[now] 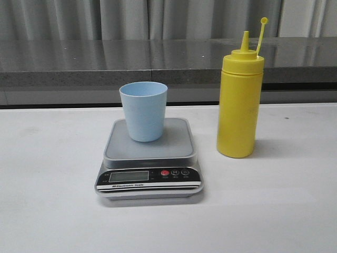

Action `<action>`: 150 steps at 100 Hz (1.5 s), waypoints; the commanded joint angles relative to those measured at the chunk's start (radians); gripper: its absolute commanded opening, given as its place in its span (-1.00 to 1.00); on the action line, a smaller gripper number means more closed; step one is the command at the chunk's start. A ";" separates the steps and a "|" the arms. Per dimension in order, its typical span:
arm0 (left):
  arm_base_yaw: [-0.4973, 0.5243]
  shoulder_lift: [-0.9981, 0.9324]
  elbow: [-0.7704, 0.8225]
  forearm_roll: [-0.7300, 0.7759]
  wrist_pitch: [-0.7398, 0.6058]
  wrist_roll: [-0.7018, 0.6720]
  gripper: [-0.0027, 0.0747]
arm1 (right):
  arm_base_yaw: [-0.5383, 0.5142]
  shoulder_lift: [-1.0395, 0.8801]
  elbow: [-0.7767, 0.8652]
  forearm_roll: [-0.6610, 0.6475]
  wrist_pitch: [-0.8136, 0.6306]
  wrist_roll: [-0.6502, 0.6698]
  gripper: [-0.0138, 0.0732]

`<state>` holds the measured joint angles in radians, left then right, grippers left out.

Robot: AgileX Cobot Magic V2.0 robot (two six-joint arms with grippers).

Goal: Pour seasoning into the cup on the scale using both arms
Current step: 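Move the right gripper toward the yellow squeeze bottle, then close the right gripper around the yellow bottle's body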

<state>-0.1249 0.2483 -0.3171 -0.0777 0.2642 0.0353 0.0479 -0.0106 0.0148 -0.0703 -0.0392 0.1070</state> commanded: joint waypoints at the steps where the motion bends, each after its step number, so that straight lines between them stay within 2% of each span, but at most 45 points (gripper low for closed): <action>1: 0.002 0.007 -0.030 -0.003 -0.071 0.002 -0.98 | -0.008 -0.005 -0.090 -0.004 -0.065 -0.006 -0.83; 11: 0.002 0.007 -0.030 -0.003 -0.071 0.002 -0.98 | -0.008 0.063 -0.198 0.005 0.079 0.012 -0.83; 18: 0.002 0.007 -0.030 -0.003 -0.071 0.002 -0.98 | -0.008 0.133 -0.263 0.008 0.129 0.011 -0.83; 43: 0.002 0.007 -0.030 -0.003 -0.071 0.002 -0.98 | -0.002 0.425 -0.472 0.036 0.121 0.011 -0.83; 55: 0.002 0.007 -0.030 -0.003 -0.071 0.002 -0.98 | 0.007 0.564 -0.530 0.070 0.017 0.011 -0.83; 63: 0.002 0.007 -0.030 -0.003 -0.071 0.002 -0.98 | 0.020 0.645 -0.529 0.064 -0.134 0.011 -0.83; 79: 0.002 0.007 -0.030 -0.003 -0.071 0.002 -0.98 | 0.101 0.800 -0.529 0.050 -0.329 0.011 -0.83; 96: 0.002 0.007 -0.030 -0.003 -0.071 0.002 -0.98 | 0.228 0.919 -0.529 -0.003 -0.418 0.011 -0.83; 111: 0.002 0.007 -0.030 -0.003 -0.071 0.002 -0.98 | 0.287 0.993 -0.529 -0.065 -0.440 0.011 -0.80; 121: 0.002 0.007 -0.030 -0.003 -0.071 0.002 -0.98 | 0.303 1.021 -0.528 -0.130 -0.437 0.011 -0.61; 130: 0.002 0.007 -0.030 -0.003 -0.071 0.002 -0.98 | 0.303 1.037 -0.527 -0.192 -0.434 0.011 -0.33; 137: 0.002 0.007 -0.030 -0.003 -0.071 0.002 -0.98 | 0.303 1.050 -0.526 -0.203 -0.428 0.011 -0.03; 150: 0.002 0.007 -0.030 -0.003 -0.071 0.002 -0.98 | 0.303 1.083 -0.526 -0.202 -0.427 0.011 0.70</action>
<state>-0.1249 0.2483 -0.3171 -0.0777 0.2642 0.0353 0.3499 1.0639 -0.4808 -0.2617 -0.3878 0.1196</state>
